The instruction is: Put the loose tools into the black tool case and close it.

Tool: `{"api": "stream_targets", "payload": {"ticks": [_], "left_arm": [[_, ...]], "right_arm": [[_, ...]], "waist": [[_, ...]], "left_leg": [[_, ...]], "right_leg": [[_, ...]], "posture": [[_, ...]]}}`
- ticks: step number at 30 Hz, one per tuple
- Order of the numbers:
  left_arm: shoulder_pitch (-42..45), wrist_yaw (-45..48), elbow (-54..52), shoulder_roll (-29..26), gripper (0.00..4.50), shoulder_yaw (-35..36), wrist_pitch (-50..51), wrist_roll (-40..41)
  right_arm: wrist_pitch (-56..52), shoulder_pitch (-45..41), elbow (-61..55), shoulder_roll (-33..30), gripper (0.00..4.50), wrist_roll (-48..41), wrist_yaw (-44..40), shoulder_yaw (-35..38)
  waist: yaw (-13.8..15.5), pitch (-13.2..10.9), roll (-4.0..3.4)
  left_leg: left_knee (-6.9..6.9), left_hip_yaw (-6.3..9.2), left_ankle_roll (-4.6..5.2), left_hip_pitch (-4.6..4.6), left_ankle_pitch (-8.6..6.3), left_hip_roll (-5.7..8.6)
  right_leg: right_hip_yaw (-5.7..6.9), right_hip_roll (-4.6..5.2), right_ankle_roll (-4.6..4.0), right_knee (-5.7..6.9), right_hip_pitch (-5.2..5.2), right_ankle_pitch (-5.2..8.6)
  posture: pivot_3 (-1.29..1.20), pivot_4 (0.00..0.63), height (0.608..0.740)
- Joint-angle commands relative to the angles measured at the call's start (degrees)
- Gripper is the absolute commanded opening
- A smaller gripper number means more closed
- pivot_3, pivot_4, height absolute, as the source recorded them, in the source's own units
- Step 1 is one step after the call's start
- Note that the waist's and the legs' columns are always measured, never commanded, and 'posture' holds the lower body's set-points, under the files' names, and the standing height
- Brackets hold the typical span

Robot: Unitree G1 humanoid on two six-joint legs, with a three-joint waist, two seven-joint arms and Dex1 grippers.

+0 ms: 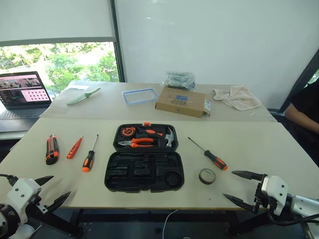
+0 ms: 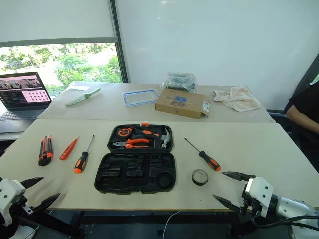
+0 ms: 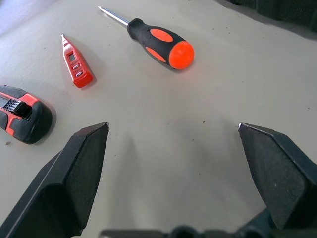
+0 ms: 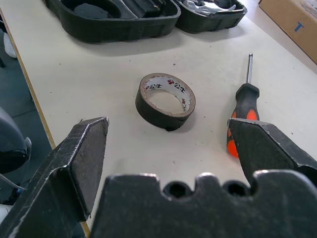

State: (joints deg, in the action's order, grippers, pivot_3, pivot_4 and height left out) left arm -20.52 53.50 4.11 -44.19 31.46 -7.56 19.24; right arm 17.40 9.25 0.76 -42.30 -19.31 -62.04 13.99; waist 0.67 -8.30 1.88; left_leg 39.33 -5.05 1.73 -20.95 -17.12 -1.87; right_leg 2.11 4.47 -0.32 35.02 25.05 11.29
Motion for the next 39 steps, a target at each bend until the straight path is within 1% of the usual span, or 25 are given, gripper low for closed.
{"api": "stream_targets", "payload": {"ticks": [1, 3, 4, 6, 9, 12, 14, 16, 18, 20, 22, 25, 27, 29, 30, 31, 32, 33, 34, 36, 37, 38, 39], "left_arm": [[-1.2, -1.7, -0.1, 0.8, 4.49, 5.3, 4.3, 4.7], [-3.9, -4.4, 1.4, 2.6, 4.49, 11.4, 12.5, 10.5], [-4.8, -5.1, 1.6, 3.0, 4.49, 12.7, 15.2, 11.9], [-6.1, -6.7, 0.7, 3.1, 4.49, 13.2, 21.6, 13.3], [-5.7, -9.8, -1.5, 2.3, 4.49, 13.8, 30.1, 15.8], [-2.2, -10.3, -6.7, 0.1, 4.49, 13.3, 38.8, 21.5], [1.6, -13.3, -8.8, -2.3, 4.49, 12.1, 46.1, 23.6], [6.5, -16.3, -10.1, -4.8, 4.49, 9.5, 51.4, 23.8], [14.2, -20.0, -11.0, -6.2, 4.49, 6.5, 58.5, 26.3], [22.1, -24.2, -10.9, -6.8, 4.49, 1.9, 64.5, 26.3], [29.2, -28.3, -9.3, -5.8, 4.49, -3.2, 67.8, 23.7], [37.8, -33.5, -6.3, -2.6, 4.49, -9.9, 71.6, 20.3], [41.2, -35.1, -4.6, -1.0, 4.49, -13.0, 73.3, 18.5], [43.1, -36.5, -2.8, 0.2, 4.49, -14.3, 74.0, 16.6], [43.8, -37.1, -2.1, 0.6, 3.96, -14.8, 73.9, 15.7], [44.0, -36.9, -1.6, 0.5, 3.79, -16.0, 73.6, 14.7], [44.1, -36.5, -1.3, 0.4, 3.41, -16.8, 73.4, 14.0], [44.1, -36.3, -1.0, 0.6, 3.19, -17.2, 73.5, 13.4], [44.1, -35.9, -0.9, 0.6, 2.67, -17.6, 73.4, 13.0], [44.0, -35.3, -0.5, 0.9, 1.92, -17.7, 73.3, 12.2], [44.1, -34.9, 0.0, 0.9, 1.63, -17.6, 73.0, 11.8], [43.9, -34.2, 0.5, 0.6, 1.20, -17.4, 71.8, 11.1], [43.9, -33.7, 0.9, 0.4, 0.91, -17.3, 71.0, 10.6]], "right_arm": [[1.3, -3.6, -3.6, 2.7, 4.48, -5.9, -0.6, -0.4], [0.2, -8.0, -9.6, 6.8, 4.48, -11.0, -0.1, -3.1], [-0.2, -9.2, -11.3, 8.2, 4.48, -11.9, 0.2, -3.8], [-0.4, -10.5, -13.0, 10.2, 4.48, -11.6, 1.6, -4.7], [-1.6, -12.0, -15.3, 12.1, 4.48, -11.4, 3.2, -6.2], [-4.3, -11.8, -16.8, 11.6, 4.48, -12.5, 3.3, -6.9], [-5.1, -11.5, -17.2, 11.3, 4.48, -12.6, 3.3, -6.9], [-5.7, -11.1, -17.6, 10.8, 4.48, -12.5, 3.0, -7.0], [-6.0, -11.2, -17.5, 10.7, 4.48, -12.2, 2.9, -7.1], [-6.0, -11.6, -17.1, 10.7, 4.48, -11.8, 3.1, -7.3], [-6.0, -12.2, -16.5, 10.9, 4.48, -11.4, 3.4, -7.5], [-5.7, -13.0, -15.7, 11.3, 4.48, -10.5, 3.7, -8.2], [-5.4, -13.3, -15.4, 11.7, 4.48, -9.9, 4.0, -8.5], [-5.2, -13.4, -15.3, 12.0, 4.48, -9.4, 4.4, -8.5], [-5.0, -13.4, -15.4, 12.2, 4.50, -9.1, 4.7, -8.4], [-4.9, -13.4, -15.4, 12.4, 4.50, -8.8, 5.0, -8.2], [-4.8, -13.3, -15.5, 12.5, 4.50, -8.6, 5.3, -8.0], [-4.7, -13.1, -15.5, 12.6, 4.50, -8.5, 5.4, -7.9], [-4.6, -12.8, -15.6, 12.7, 4.50, -8.4, 5.5, -7.8], [-4.3, -12.3, -15.8, 12.7, 4.50, -8.1, 5.7, -7.7], [-4.2, -12.1, -15.9, 12.8, 4.50, -8.1, 5.8, -7.6], [-4.2, -11.8, -16.0, 12.7, 4.50, -8.0, 5.9, -7.6], [-4.1, -11.7, -16.0, 12.7, 4.50, -8.0, 6.0, -7.6]], "waist": [[0.0, 0.0, 0.00], [-1.3, 0.0, 0.11], [-1.8, 0.0, 0.11], [-1.7, -0.1, 0.08], [-0.7, 0.0, 0.14], [0.8, 0.0, 0.19], [1.4, 0.0, 0.18], [1.5, 0.0, 0.20], [1.4, 0.0, 0.25], [1.1, 0.0, 0.18], [0.8, 0.0, 0.19], [-0.1, 0.0, 0.19], [-0.4, 0.0, 0.20], [-0.8, 0.0, 0.20], [-0.9, 0.0, 0.21], [-1.0, 0.0, 0.22], [-1.0, 0.0, 0.22], [-1.0, 0.0, 0.21], [-0.9, 0.0, 0.21], [-0.9, 0.0, 0.21], [-0.8, 0.0, 0.21], [-0.8, 0.0, 0.21], [-0.8, 0.0, 0.21]], "left_leg": [[0.00, 0.00, 0.00, 0.00, 0.00, 0.00], [0.00, -0.05, 0.00, 0.06, 0.00, -0.09], [0.00, -0.09, 0.00, 0.10, 0.00, -0.19], [0.00, -0.08, -0.01, 0.16, 0.01, -0.28], [0.00, -0.09, -0.05, 0.24, 0.03, -0.14], [0.05, -0.03, -0.06, 0.23, 0.03, -0.05], [0.27, 0.04, -0.07, 0.16, 0.02, -0.04], [0.39, 0.06, -0.07, 0.03, 0.02, -0.06], [0.46, 0.04, -0.08, 0.06, 0.03, -0.06], [0.48, 0.01, -0.09, 0.08, 0.04, -0.04], [0.48, 0.02, -0.12, 0.11, 0.06, -0.02], [0.44, 0.04, -0.15, 0.11, 0.08, 0.03], [0.44, 0.03, -0.18, 0.11, 0.09, 0.09], [0.44, 0.02, -0.23, 0.09, 0.12, 0.10], [0.43, 0.00, -0.23, 0.09, 0.12, 0.10], [0.43, 0.01, -0.23, 0.06, 0.12, 0.09], [0.43, 0.02, -0.23, 0.03, 0.12, 0.08], [0.43, 0.01, -0.24, 0.05, 0.12, 0.09], [0.44, 0.01, -0.23, 0.06, 0.12, 0.10], [0.45, 0.01, -0.23, 0.07, 0.12, 0.12], [0.45, 0.00, -0.23, 0.09, 0.12, 0.13], [0.45, 0.00, -0.23, 0.09, 0.12, 0.14], [0.45, 0.00, -0.23, 0.10, 0.12, 0.14]], "right_leg": [[0.00, 0.00, 0.00, 0.00, 0.00, 0.00], [-0.03, -0.06, -0.01, 0.01, 0.01, -0.02], [-0.08, -0.14, 0.00, 0.02, 0.01, -0.02], [-0.08, -0.17, 0.21, 0.10, 0.04, 0.13], [-0.01, -0.06, 0.19, 0.16, -0.03, 0.16], [0.03, 0.04, 0.02, 0.14, -0.08, 0.03], [0.08, 0.08, -0.15, 0.14, -0.04, -0.07], [0.10, 0.05, -0.16, 0.20, -0.05, -0.11], [0.08, 0.02, -0.14, 0.22, -0.12, -0.20], [0.04, 0.02, -0.07, 0.23, -0.13, -0.26], [0.02, -0.04, -0.07, 0.28, -0.15, -0.27], [-0.02, -0.09, -0.10, 0.36, -0.12, -0.28], [-0.08, -0.09, -0.11, 0.44, -0.09, -0.29], [-0.14, -0.09, -0.12, 0.56, -0.02, -0.29], [-0.18, -0.10, -0.13, 0.56, 0.01, -0.28], [-0.18, -0.12, -0.13, 0.56, 0.04, -0.27], [-0.17, -0.12, -0.14, 0.57, 0.08, -0.26], [-0.18, -0.10, -0.15, 0.60, 0.08, -0.25], [-0.19, -0.08, -0.14, 0.63, 0.08, -0.25], [-0.20, -0.05, -0.14, 0.65, 0.07, -0.25], [-0.20, -0.04, -0.14, 0.67, 0.06, -0.25], [-0.21, -0.04, -0.14, 0.69, 0.06, -0.25], [-0.22, -0.04, -0.14, 0.71, 0.06, -0.25]], "posture": [[0.00, 0.150, 0.740], [0.00, 0.150, 0.740], [0.00, 0.150, 0.740], [0.00, 0.150, 0.740], [0.00, 0.150, 0.740], [0.00, 0.150, 0.740], [0.00, 0.150, 0.740], [0.00, 0.150, 0.740], [0.00, 0.150, 0.740], [0.00, 0.150, 0.740], [0.00, 0.150, 0.740], [0.00, 0.150, 0.740], [0.00, 0.150, 0.740], [0.00, 0.150, 0.740], [0.00, 0.150, 0.740], [0.00, 0.150, 0.740], [0.00, 0.150, 0.740], [0.00, 0.150, 0.740], [0.00, 0.150, 0.740], [0.00, 0.150, 0.740], [0.00, 0.150, 0.740], [0.00, 0.150, 0.740], [0.00, 0.150, 0.740]]}}
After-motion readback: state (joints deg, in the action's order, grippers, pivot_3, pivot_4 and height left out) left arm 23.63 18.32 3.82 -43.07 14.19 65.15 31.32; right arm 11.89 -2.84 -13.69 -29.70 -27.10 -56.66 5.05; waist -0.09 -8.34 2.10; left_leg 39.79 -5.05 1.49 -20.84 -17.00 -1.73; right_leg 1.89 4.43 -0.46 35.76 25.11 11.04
